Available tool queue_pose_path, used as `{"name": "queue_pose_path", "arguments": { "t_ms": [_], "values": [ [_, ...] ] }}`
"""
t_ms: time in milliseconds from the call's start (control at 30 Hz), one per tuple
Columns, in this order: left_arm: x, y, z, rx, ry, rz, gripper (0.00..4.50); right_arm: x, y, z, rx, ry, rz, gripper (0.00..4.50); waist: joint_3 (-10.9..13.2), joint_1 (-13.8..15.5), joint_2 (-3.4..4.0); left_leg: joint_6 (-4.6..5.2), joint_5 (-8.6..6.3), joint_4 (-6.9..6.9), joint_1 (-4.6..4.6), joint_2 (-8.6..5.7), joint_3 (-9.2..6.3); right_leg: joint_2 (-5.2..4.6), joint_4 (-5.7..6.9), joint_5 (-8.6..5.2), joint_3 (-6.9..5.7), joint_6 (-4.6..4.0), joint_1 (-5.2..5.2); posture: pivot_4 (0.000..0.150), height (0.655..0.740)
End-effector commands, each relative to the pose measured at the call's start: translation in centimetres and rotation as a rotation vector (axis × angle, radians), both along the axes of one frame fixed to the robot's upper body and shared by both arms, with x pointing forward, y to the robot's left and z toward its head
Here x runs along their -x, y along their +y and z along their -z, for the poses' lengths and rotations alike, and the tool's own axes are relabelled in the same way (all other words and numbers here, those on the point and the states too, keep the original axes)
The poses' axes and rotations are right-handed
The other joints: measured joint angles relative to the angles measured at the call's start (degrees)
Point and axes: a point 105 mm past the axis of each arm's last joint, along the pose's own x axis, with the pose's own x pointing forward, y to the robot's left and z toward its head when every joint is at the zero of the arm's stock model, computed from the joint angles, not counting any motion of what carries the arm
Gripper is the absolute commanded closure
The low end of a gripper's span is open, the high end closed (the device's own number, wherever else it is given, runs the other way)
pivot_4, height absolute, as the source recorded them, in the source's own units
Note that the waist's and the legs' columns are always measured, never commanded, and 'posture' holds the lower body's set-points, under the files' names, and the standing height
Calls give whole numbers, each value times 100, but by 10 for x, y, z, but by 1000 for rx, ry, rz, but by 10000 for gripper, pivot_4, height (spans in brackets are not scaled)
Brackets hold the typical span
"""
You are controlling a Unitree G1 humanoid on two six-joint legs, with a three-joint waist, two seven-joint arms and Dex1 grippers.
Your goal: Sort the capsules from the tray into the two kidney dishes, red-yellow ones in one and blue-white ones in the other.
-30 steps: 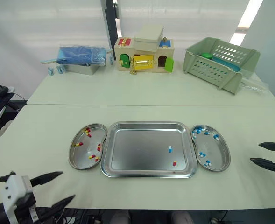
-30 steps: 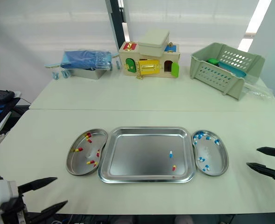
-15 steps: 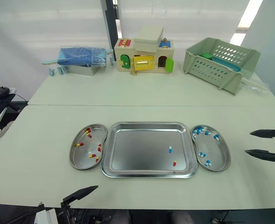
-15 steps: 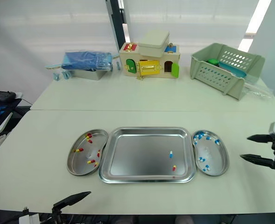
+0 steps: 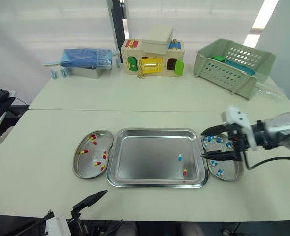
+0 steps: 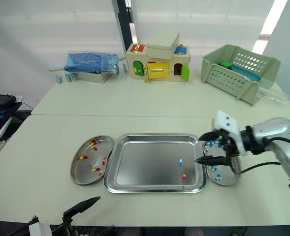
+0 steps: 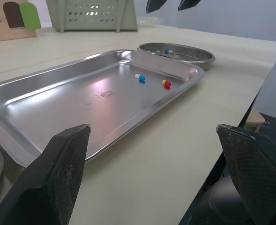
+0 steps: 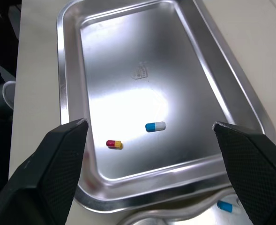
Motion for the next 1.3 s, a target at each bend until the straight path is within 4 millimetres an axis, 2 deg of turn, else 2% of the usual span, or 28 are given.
{"name": "queue_pose_path", "arguments": {
  "t_ms": [33, 167, 267, 333, 367, 933, 1167, 1200, 1300],
  "values": [
    [0, -2, -1, -7, -14, 1, 203, -14, 16, 8, 64, -74, -4, 0, 0, 2, 0, 0, 0, 0, 0, 0, 0, 0, 1, 0, 0, 0, -1, 1500, 7400],
    [-2, -2, 0, -12, -20, 3, 203, -21, 32, 24, 81, -86, -25, 0, 0, 3, 0, 0, 0, -1, -2, -1, -5, 0, 2, 0, -5, 0, -2, 1500, 7400],
    [-5, -2, 0, -13, -23, 3, 0, -27, 36, 38, 106, -94, -8, 5938, 0, 2, 0, -1, 1, -1, -1, -1, -8, 0, 7, 0, -7, 0, -4, 1500, 7400],
    [-5, -2, 0, -14, -24, 3, 0, -26, 34, 44, 128, -85, -8, 13939, 0, 3, 0, -1, 1, -1, -2, -1, -8, 0, 7, 0, -6, -1, -5, 1500, 7400],
    [-5, -2, 0, -14, -23, 2, 0, -26, 33, 46, 135, -84, -2, 15831, 0, 3, 0, -1, 1, -1, -2, -1, -8, 0, 7, 0, -6, 0, -5, 1500, 7400],
    [2, 3, -1, -27, -6, -8, 0, -25, 39, 71, 153, -44, 16, 15831, 0, -7, 0, -1, 0, -2, -2, -1, -10, 1, 8, 0, -7, -1, -6, 1500, 7400],
    [-1, 5, -1, -32, -9, -21, 0, -25, 38, 76, 166, -35, 9, 15831, 0, -8, 0, 0, 0, -3, -1, 0, -9, 1, 8, 0, -6, -1, -6, 1500, 7400],
    [-2, 6, -2, -31, -11, -29, 0, -25, 37, 77, 170, -33, 6, 19987, 0, -8, 0, 0, 0, -3, -1, 0, -10, 1, 8, 0, -7, -1, -6, 1500, 7400],
    [-3, 7, -1, -30, -10, -37, 0, -21, 36, 79, 173, -19, -5, 26976, 0, -7, 0, 0, 0, -3, -1, -1, -10, 1, 8, 0, -7, -1, -6, 1500, 7400]
  ]
}}
